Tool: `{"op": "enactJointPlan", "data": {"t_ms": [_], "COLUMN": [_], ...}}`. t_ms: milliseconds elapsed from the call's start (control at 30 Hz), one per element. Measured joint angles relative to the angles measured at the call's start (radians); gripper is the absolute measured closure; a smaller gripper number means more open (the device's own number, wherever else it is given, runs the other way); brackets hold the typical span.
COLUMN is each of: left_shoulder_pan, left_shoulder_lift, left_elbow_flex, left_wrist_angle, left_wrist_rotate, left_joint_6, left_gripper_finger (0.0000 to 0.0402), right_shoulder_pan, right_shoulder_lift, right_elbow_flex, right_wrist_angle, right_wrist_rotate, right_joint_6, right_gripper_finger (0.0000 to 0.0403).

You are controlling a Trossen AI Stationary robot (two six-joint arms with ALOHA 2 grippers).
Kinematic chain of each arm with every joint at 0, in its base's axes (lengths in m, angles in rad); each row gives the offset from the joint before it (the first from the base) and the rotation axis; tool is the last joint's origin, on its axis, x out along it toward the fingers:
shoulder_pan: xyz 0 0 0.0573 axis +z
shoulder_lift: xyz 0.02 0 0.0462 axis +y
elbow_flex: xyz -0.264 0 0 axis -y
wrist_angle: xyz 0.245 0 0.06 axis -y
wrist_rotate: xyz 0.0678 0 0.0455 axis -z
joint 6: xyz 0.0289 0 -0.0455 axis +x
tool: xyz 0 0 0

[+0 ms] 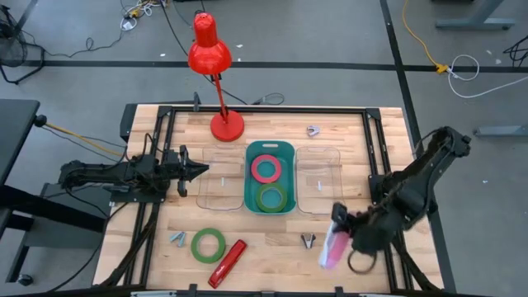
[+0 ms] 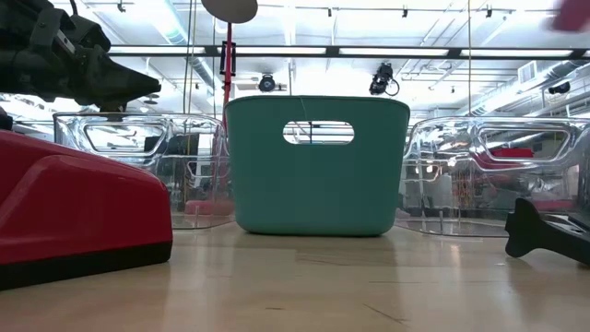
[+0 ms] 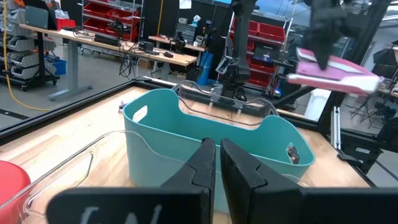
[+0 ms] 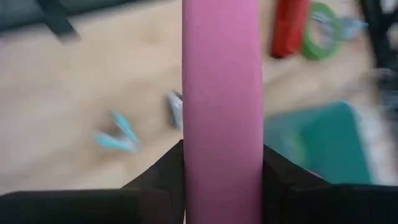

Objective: Pick and place Stapler, Stapler remover, tape
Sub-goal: Put the pink stapler into the right transparent bin

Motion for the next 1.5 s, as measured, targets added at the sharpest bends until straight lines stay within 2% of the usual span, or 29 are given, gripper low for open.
{"op": "enactJointPlan", "data": {"t_ms": [200,333,567,700,900,1200,1500], "left_shoulder_pan": [0.0,0.0,0.0,0.0,0.0,0.0,0.0], "left_shoulder_lift": [0.0,0.0,0.0,0.0,0.0,0.0,0.0], "left_elbow_flex": [0.0,0.0,0.0,0.0,0.0,0.0,0.0], "left_wrist_angle": [0.0,0.0,0.0,0.0,0.0,0.0,0.0], "left_wrist_rotate": [0.0,0.0,0.0,0.0,0.0,0.0,0.0], "left_joint_6": [0.0,0.0,0.0,0.0,0.0,0.0,0.0], "left_gripper_finger": [0.0374,0.0374,0.0374,0.0374,0.0374,0.0374,0.0374], "right_shoulder_pan": [-0.161,-0.268,-0.46,-0.58,-0.728,-0.849,-0.874], "right_shoulder_lift": [-0.069,-0.087,-0.088,-0.086,-0.046,0.056,0.069], "right_elbow_flex": [0.0,0.0,0.0,0.0,0.0,-0.017,-0.235], "right_wrist_angle": [-0.028,-0.052,-0.091,-0.101,-0.103,-0.08,0.123], "right_wrist_rotate": [0.047,0.049,0.044,0.043,-0.074,-0.18,-0.213], "right_joint_6": [-0.374,-0.545,-0.632,-0.751,-0.876,-1.043,-1.113], "right_gripper_finger": [0.0276,0.0276,0.0275,0.0275,0.0275,0.0274,0.0274]}}
